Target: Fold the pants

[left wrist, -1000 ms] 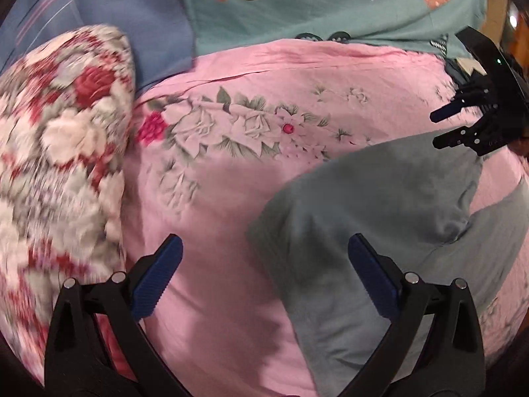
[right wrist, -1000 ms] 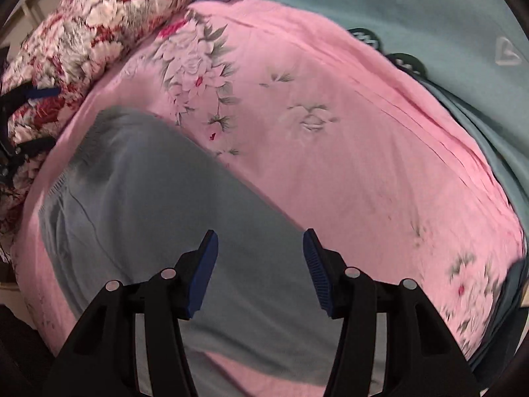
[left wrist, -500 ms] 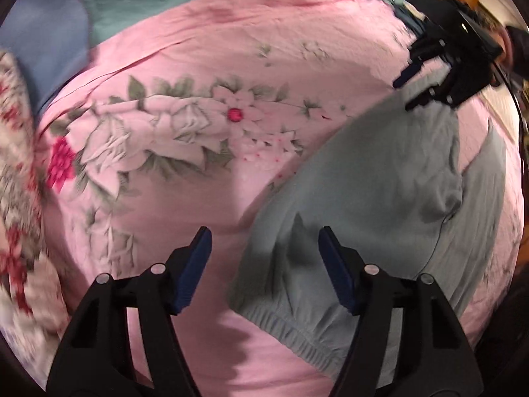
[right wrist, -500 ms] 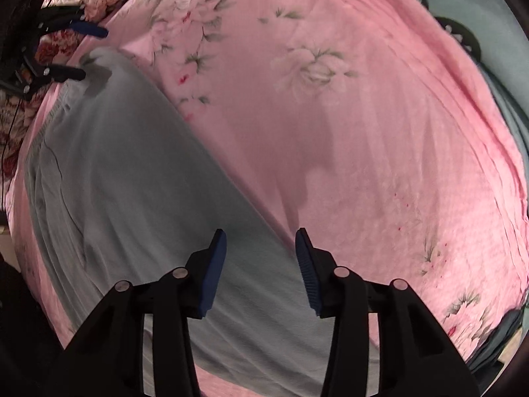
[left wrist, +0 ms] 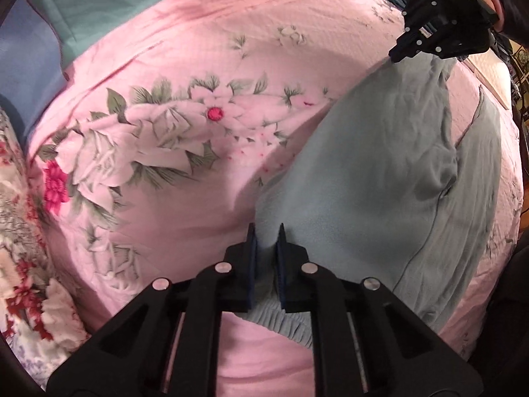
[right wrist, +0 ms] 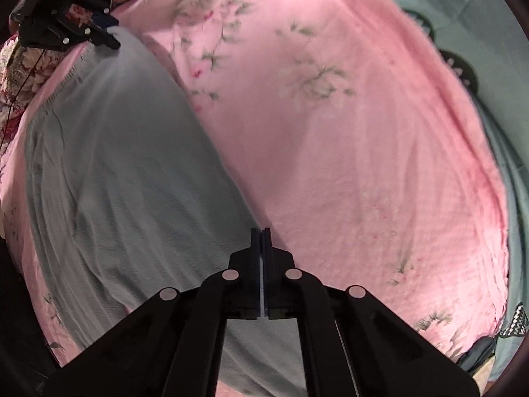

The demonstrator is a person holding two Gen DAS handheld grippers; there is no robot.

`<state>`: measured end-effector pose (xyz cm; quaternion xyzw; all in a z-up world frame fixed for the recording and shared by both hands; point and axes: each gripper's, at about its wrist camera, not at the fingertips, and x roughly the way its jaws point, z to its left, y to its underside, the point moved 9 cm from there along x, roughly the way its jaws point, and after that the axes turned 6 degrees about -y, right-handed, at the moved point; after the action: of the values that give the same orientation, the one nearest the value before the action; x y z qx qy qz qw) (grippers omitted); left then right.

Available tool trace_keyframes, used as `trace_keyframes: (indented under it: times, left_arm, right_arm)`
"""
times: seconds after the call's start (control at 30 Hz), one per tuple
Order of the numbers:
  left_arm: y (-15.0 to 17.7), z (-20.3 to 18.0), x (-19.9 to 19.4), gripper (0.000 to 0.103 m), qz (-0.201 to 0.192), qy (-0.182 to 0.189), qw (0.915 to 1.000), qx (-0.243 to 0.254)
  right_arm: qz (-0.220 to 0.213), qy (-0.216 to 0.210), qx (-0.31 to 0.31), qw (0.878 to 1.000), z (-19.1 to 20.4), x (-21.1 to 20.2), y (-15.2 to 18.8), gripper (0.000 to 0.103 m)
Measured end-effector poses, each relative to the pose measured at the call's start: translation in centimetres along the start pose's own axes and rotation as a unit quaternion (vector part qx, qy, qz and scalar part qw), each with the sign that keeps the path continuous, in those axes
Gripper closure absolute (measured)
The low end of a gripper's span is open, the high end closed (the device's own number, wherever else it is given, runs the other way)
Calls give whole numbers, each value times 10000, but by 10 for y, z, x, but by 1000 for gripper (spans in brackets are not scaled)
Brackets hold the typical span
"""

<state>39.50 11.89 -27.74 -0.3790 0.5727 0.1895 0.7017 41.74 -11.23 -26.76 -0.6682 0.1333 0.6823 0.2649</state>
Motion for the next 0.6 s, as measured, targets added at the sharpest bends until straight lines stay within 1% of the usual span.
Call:
trace_keyframes:
  times: [0.1, 0.17, 0.23, 0.27, 0.33, 0.4, 0.47, 0.5, 0.6]
  left_arm:
    - [0, -2, -14, 93, -129, -127, 9998, 30]
    - [1, -5, -26, 93, -249, -235, 9994, 62]
    - [4, -11, -40, 93, -372, -338, 9987, 84]
    - [5, -15, -47, 93, -426, -388, 9983, 127]
    - [10, -26, -64, 93, -552, -526, 9967, 272]
    - [18, -35, -79, 93, -639, -580, 9957, 337]
    - [30, -48, -95, 93, -721, -666, 9942, 439]
    - [35, -54, -100, 93, -723, -687, 9939, 478]
    - [61, -77, -108, 93, -667, -704, 9935, 597]
  right_arm:
    - [-165, 43, 17, 9999, 0, -24, 5, 102]
    - [-243, 58, -44, 9997, 10, -40, 9, 103]
    - [-324, 66, -132, 9994, 31, -54, 18, 103]
    - [-372, 47, -177, 9991, 42, -60, 18, 103]
    - [-474, -46, -253, 9985, 67, -74, 29, 103]
    - [-517, -97, -351, 9980, 92, -78, 39, 103]
    - [-494, -140, -489, 9975, 119, -79, 51, 103]
    - [-464, -170, -578, 9971, 131, -82, 62, 102]
    - [-315, -260, -833, 9957, 175, -74, 87, 103]
